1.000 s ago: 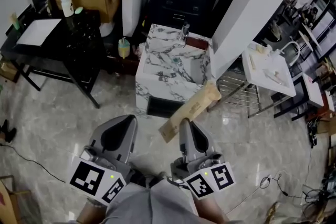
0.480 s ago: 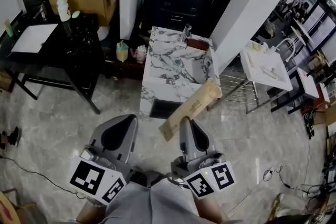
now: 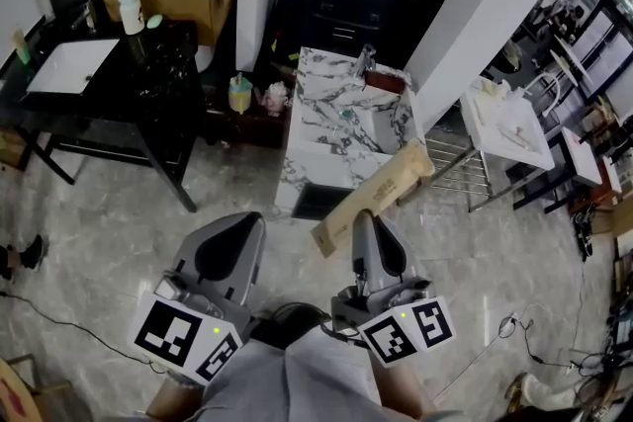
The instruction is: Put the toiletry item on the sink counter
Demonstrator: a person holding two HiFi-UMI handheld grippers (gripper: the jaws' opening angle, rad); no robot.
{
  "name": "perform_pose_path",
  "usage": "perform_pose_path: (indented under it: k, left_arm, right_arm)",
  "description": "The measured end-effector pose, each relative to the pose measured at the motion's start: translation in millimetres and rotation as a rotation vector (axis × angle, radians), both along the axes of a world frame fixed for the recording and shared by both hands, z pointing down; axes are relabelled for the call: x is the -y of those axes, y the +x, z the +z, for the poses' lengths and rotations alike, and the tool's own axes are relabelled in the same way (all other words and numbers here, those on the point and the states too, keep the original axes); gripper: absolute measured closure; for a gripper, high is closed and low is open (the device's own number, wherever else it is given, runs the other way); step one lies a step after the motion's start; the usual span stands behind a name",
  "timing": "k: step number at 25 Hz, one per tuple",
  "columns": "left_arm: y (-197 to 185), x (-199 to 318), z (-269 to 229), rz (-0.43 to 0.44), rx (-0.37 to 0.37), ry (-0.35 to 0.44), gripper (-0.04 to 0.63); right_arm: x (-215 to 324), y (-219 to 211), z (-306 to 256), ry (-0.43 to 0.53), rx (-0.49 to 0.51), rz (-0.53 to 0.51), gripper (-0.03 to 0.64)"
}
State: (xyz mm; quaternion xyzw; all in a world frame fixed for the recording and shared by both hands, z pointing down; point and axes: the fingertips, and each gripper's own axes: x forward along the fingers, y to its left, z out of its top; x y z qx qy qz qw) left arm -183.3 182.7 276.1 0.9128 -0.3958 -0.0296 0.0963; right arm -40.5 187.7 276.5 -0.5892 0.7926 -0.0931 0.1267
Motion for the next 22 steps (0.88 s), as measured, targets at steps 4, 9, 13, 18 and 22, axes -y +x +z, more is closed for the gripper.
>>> perform_pose_path:
  k: [4, 9, 13, 18, 22]
  left_arm:
    - [-7, 0, -1, -0.002, -0.007, -0.006, 0.591]
    - [-7, 1, -2, -0.001, -0.014, -0.011, 0.591]
    - [-10, 7, -2, -0.012, -0.018, -0.001, 0.591]
    - [-10, 23, -1, -0.037, -0.012, 0.007, 0.591]
    - [-3, 45, 0, -0.054, -0.005, 0.012, 0.591]
  right_arm:
    - [0, -3, -2, -0.008, -0.007, 0.008, 0.618]
    - [6, -2, -3, -0.014, -0.008, 0.012, 0.618]
    - [15, -7, -4, -0.004, -0.017, -0.004, 0.617]
    - [33, -7, 0, 0.004, -0.021, -0.028, 0.618]
    - [58, 1, 5, 0.001, -0.01, -0.042, 0.617]
